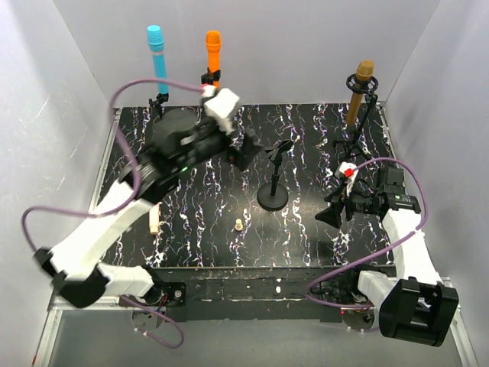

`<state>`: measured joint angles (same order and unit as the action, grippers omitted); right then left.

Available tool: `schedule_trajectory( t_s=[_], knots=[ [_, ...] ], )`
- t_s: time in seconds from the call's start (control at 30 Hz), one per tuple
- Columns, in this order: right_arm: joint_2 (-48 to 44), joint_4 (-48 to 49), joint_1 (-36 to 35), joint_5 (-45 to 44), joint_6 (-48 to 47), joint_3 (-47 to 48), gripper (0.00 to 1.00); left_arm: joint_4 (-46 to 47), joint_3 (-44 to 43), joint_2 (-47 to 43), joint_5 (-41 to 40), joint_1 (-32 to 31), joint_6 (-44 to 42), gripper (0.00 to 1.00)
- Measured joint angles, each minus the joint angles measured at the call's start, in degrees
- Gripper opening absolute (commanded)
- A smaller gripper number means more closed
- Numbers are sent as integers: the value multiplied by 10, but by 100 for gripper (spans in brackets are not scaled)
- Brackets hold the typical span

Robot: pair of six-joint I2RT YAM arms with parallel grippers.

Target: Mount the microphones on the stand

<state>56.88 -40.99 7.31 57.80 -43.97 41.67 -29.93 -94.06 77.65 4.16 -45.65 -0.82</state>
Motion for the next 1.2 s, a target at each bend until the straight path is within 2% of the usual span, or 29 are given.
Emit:
schedule_trajectory(
  t_s=[0.17, 0.3, 0.53, 0.73, 0.87, 1.07, 1.2],
  knots=[
    [1, -14, 30, 7, -18, 0, 83, 19, 137, -189, -73, 6, 35, 98],
    [-9, -20, 53, 21, -28, -3, 83, -2, 201, -268, -129, 9, 56, 98],
    [-21, -24, 76, 40, -30, -3, 83, -50, 279, -291, -219, 9, 77, 98],
    [-23, -26, 80, 43, -30, -3, 83, -74, 307, -279, -249, 22, 96, 98],
    [-31, -26, 80, 43, -30, -3, 83, -75, 327, -260, -243, 86, 103, 98],
    [-44, -26, 80, 43, -30, -3, 83, -69, 372, -233, -185, 270, 108, 98],
    [-47, -26, 80, 43, -29, -3, 83, -48, 410, -189, -152, 371, 109, 98]
  ],
)
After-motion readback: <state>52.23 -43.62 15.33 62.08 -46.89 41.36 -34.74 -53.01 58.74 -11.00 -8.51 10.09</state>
